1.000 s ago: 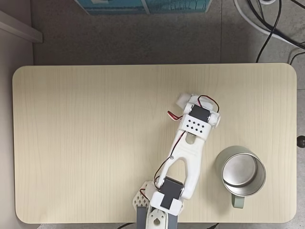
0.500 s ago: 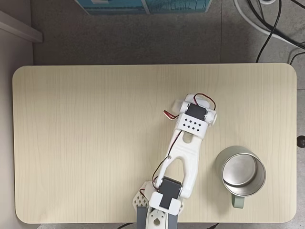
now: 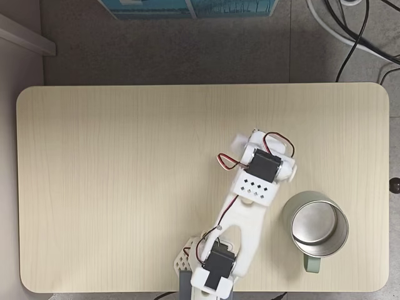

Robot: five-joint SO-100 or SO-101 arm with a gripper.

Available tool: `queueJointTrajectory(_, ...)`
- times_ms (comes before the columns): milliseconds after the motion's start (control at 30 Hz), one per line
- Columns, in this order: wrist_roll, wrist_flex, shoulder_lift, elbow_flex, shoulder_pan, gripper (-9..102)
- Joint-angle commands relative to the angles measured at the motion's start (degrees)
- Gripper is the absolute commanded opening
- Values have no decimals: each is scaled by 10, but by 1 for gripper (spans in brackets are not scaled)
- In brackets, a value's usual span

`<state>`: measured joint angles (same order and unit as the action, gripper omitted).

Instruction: Grasp a dressing and put it in the cup.

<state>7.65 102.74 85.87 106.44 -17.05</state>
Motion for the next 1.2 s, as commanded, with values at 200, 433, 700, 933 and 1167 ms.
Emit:
queueJointTrajectory(200, 10, 25, -44, 26, -30, 0)
queueJointTrajectory(433, -22, 25, -65, 4, -127, 0)
queueJointTrajectory(700, -74, 25, -63, -25, -272, 0)
queueJointTrajectory(933, -127, 25, -62, -40, -388, 0)
queueJointTrajectory(1167, -189, 25, -64, -61, -464, 0)
